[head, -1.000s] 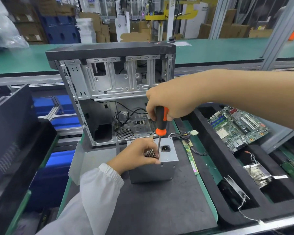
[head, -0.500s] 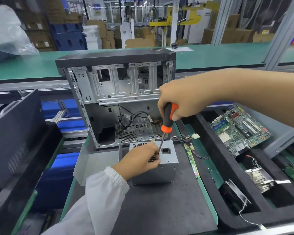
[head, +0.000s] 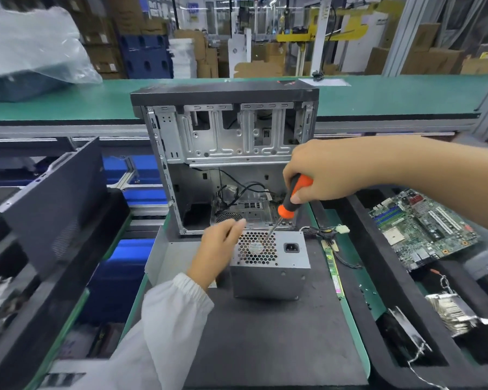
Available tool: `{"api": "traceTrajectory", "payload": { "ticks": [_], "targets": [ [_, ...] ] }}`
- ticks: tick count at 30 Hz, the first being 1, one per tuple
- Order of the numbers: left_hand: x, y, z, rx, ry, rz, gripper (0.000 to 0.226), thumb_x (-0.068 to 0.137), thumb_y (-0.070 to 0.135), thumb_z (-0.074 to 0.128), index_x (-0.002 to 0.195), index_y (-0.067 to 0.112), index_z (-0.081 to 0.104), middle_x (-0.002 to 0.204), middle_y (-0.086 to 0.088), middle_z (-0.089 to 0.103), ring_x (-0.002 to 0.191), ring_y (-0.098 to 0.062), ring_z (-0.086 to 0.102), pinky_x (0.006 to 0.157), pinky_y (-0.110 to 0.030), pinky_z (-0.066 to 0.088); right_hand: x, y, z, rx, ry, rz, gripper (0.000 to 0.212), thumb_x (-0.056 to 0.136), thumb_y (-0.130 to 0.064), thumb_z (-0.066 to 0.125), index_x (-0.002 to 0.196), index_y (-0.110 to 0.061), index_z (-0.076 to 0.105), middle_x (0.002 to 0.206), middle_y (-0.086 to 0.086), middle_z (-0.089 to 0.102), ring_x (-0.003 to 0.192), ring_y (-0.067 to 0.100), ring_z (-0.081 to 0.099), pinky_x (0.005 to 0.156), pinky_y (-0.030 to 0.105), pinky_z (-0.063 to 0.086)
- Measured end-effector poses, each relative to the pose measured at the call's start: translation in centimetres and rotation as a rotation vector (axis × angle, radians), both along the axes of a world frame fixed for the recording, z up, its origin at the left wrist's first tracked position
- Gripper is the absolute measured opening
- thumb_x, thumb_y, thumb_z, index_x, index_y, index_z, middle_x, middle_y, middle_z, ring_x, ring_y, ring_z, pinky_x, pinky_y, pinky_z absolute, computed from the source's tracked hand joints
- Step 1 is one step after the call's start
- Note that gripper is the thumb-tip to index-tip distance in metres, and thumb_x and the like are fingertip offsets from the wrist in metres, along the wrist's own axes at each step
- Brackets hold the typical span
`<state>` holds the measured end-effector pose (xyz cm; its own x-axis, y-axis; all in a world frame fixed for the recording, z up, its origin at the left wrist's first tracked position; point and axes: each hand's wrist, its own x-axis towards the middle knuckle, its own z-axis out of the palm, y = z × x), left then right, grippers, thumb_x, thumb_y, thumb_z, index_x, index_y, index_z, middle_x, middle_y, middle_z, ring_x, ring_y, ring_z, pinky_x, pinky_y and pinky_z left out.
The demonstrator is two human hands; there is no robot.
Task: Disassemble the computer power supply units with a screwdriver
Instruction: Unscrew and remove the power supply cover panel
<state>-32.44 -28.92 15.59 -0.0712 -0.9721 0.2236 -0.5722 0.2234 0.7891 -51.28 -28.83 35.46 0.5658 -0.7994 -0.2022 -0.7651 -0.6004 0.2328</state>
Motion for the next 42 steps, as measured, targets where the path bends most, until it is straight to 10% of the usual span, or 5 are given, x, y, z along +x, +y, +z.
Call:
{"api": "traceTrajectory", "payload": {
  "ticks": [3,11,25,37,42],
  "targets": [
    [4.7,1.7,-1.9,0.267,0.601,0.125,0.035,0.102,0.024,0.048,0.07,0.013,0.039,0.06,0.003,0.035,0.046,-0.008,0.026,0.044,-0.018,0.024,0.4,-0.4,-2.3,-0.037,-0.274,-0.053,0.04,0.089,-0.048,0.054,0.083,-0.011,0.068,0.065,0.005,0.061,0.061,0.02,0.053,0.06,0.033,0.047],
    [11.4,6.8,-10.3,0.408,0.917,0.477,0.015,0.097,-0.011,0.039,0.097,-0.003,0.051,0.081,-0.016,0.057,0.069,-0.02,0.053,0.057,-0.02,0.05,2.7,-0.7,-13.5,0.325,-0.881,-0.419,0.036,0.1,-0.033,0.046,0.082,-0.008,0.063,0.054,-0.008,0.067,0.037,0.001,0.052,0.038,0.012,0.035],
    [10.7,7.9,-14.1,0.257,0.759,0.425,0.08,0.093,0.071,0.013,0.092,0.014,0.069,0.089,-0.004,0.069,0.092,-0.013,0.061,0.092,-0.029,0.038,4.2,-0.6,-17.9,0.435,-1.088,-0.447,0.026,0.098,-0.031,0.048,0.083,-0.015,0.063,0.069,0.004,0.07,0.046,0.006,0.052,0.049,0.022,0.046],
    [10.0,8.0,-13.1,0.291,0.675,0.362,0.064,0.094,0.071,0.02,0.109,0.032,0.07,0.117,0.017,0.068,0.119,-0.004,0.055,0.106,-0.031,0.035,2.7,-0.6,-17.3,0.435,-1.239,-0.452,0.015,0.092,-0.025,0.061,0.085,-0.013,0.066,0.065,0.008,0.069,0.051,0.019,0.063,0.052,0.03,0.053],
    [7.1,4.4,-8.0,-0.105,0.294,0.307,0.019,0.099,0.024,0.046,0.096,0.023,0.065,0.096,0.012,0.066,0.099,-0.004,0.06,0.089,-0.024,0.047,0.6,-2.4,-14.1,0.33,-1.457,-0.433,0.011,0.079,-0.018,0.077,0.089,-0.015,0.072,0.06,0.009,0.068,0.048,0.016,0.062,0.049,0.023,0.05]
  ]
}}
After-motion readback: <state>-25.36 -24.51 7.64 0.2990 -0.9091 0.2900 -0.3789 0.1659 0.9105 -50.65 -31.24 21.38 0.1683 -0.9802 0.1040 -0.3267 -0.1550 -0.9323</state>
